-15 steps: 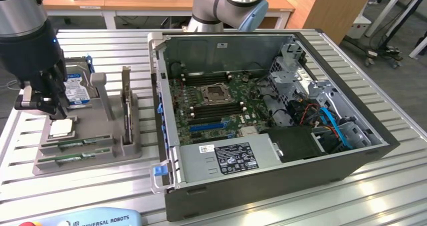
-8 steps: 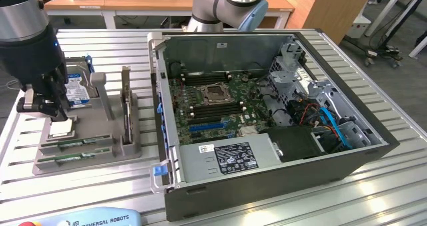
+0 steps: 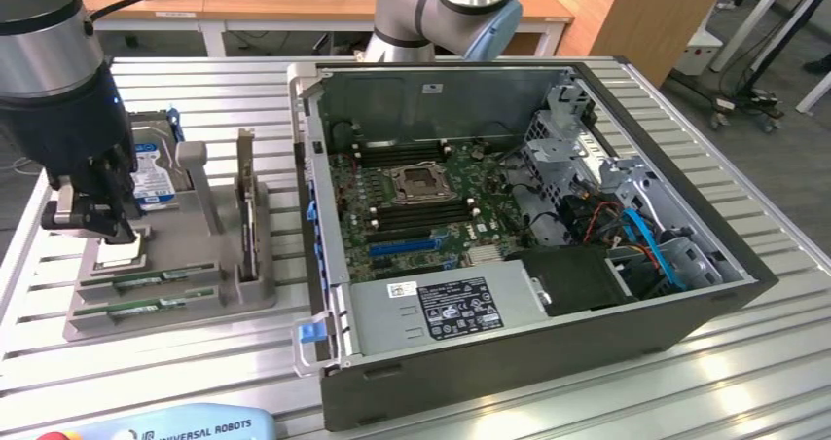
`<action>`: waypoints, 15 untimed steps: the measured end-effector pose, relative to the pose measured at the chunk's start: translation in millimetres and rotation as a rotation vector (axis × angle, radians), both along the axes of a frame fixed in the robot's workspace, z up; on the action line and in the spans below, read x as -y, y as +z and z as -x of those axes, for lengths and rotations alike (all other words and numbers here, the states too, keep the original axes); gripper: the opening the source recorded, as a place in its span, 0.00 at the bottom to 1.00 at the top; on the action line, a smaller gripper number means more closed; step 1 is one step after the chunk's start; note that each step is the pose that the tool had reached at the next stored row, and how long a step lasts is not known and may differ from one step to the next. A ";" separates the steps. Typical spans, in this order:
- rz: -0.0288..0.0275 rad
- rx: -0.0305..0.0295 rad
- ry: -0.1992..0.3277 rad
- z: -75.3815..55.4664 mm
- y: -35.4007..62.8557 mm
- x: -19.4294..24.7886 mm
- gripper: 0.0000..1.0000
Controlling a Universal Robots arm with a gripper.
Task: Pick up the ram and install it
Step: 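Pick up the ram and move it above insertion slot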
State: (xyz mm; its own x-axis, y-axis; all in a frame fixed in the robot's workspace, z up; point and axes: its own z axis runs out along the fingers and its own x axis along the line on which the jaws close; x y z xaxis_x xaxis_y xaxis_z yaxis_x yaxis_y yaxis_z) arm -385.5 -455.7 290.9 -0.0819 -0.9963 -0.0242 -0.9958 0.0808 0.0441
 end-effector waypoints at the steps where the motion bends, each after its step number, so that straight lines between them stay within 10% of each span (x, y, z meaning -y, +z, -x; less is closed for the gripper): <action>1: 0.0000 0.0000 0.000 0.0 -1.4 0.0 0.35; 15: 0.0000 0.0001 0.000 0.2 -8.3 6.0 0.35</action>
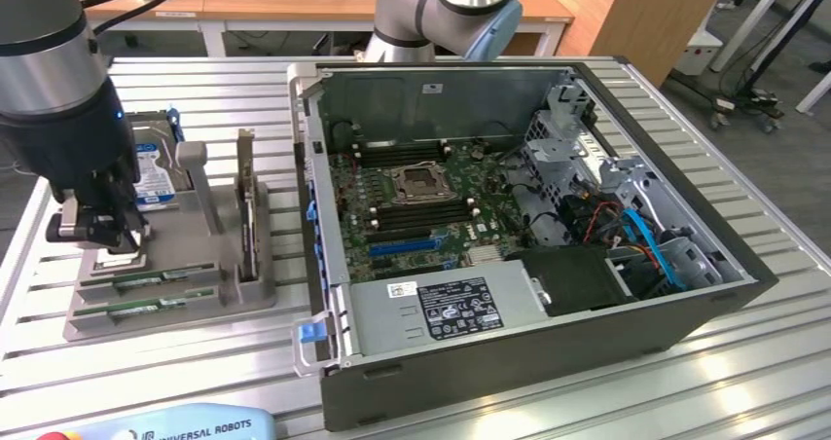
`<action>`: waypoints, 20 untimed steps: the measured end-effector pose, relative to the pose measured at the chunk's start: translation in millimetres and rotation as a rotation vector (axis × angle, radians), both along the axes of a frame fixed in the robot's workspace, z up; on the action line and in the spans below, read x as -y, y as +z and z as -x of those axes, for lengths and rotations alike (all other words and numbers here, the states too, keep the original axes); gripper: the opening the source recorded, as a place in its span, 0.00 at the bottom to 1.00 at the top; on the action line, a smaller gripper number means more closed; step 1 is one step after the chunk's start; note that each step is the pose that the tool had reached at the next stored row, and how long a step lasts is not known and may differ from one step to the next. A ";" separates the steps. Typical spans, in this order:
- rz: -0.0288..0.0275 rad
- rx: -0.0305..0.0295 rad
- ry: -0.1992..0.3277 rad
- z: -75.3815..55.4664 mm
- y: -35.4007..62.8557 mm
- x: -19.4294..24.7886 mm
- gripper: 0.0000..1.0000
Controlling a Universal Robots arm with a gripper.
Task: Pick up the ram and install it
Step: 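Pick up the ram and move it above insertion slot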
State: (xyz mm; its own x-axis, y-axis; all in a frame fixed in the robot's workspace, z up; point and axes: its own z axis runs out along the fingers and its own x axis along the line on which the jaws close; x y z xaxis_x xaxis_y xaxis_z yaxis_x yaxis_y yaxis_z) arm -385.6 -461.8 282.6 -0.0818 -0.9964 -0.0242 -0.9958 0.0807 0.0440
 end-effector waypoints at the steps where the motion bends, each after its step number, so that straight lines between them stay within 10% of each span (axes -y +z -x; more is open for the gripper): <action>1: -0.0001 0.0000 0.000 0.0 0.0 1.4 0.35; 8: 0.0000 0.0000 0.000 0.2 0.0 11.0 0.35; 20: -0.0001 0.0001 0.000 0.2 -11.6 11.1 0.35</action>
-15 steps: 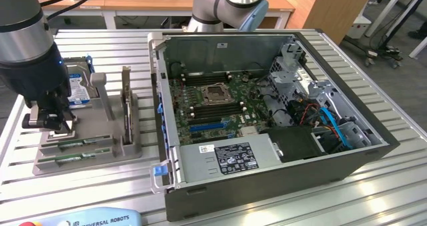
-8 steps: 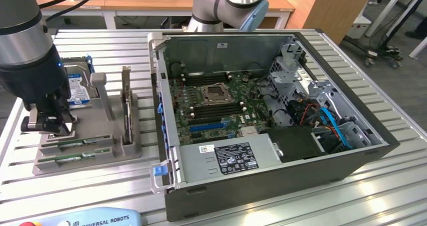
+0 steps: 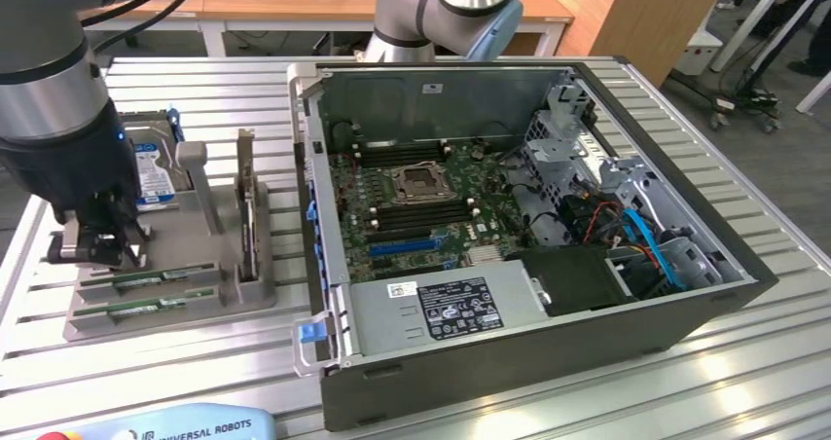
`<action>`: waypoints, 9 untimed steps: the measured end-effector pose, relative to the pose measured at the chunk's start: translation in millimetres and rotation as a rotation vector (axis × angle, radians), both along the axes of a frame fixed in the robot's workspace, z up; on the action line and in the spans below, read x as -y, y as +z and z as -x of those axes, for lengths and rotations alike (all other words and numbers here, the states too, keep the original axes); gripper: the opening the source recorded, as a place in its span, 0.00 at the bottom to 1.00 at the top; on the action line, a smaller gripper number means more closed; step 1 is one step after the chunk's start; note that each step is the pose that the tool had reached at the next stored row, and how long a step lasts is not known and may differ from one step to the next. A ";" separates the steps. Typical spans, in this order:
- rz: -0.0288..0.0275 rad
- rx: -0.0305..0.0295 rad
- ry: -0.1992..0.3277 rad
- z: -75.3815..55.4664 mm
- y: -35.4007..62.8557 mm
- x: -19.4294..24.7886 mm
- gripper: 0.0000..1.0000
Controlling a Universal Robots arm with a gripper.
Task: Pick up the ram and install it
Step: 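Pick up the ram and move it above insertion slot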
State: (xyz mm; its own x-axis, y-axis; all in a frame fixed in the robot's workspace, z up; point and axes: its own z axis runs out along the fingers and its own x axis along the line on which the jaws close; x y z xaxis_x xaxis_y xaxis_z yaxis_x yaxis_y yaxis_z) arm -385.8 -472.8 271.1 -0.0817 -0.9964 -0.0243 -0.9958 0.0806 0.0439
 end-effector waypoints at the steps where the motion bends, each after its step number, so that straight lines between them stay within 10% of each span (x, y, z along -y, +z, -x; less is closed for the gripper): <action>1: 0.0000 -0.0001 0.000 0.0 -1.5 0.0 0.35; 9: 0.0001 -0.0001 0.001 0.0 -12.5 0.0 0.35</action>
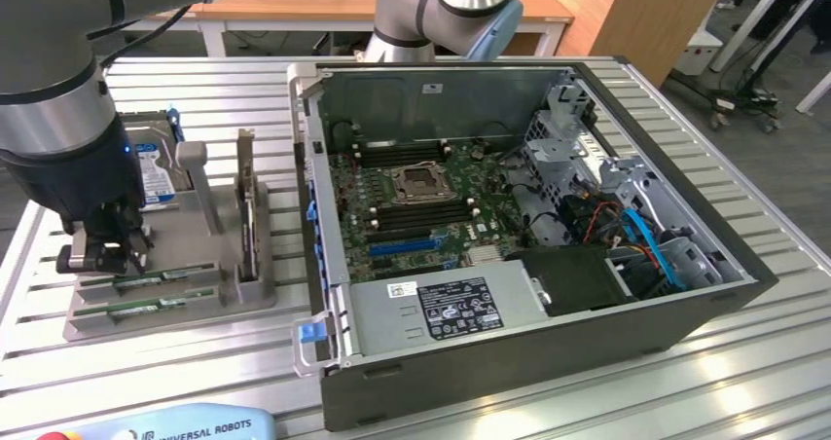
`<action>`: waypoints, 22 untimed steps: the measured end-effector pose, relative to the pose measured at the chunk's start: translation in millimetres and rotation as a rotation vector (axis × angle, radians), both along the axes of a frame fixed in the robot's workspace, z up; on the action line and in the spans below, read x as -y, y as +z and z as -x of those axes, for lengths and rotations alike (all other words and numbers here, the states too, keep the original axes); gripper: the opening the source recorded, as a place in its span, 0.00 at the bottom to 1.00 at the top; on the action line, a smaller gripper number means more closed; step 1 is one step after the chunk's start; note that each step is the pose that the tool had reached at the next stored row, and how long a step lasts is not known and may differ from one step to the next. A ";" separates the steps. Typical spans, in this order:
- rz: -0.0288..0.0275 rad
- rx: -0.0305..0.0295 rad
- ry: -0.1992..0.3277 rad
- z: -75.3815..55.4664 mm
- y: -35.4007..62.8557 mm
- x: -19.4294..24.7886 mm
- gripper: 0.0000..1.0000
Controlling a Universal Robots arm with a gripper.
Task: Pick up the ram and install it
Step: 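Pick up the ram and move it above insertion slot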
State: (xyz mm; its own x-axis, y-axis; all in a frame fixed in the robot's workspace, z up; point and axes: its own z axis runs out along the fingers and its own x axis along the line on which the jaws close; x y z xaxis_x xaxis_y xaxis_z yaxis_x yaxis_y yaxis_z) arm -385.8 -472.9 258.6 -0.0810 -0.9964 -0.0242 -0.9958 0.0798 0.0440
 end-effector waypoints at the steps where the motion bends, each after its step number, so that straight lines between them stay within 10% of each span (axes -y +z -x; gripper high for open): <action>1: 0.0000 0.0000 0.000 0.0 -1.0 0.0 0.35; 22: 0.0000 0.0000 0.038 0.0 -3.6 2.6 0.35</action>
State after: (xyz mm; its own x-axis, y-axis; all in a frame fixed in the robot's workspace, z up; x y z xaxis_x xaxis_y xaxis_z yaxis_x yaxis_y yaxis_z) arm -385.9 -475.4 255.0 -0.0431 -0.9988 -0.0242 -0.9981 0.0420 0.0440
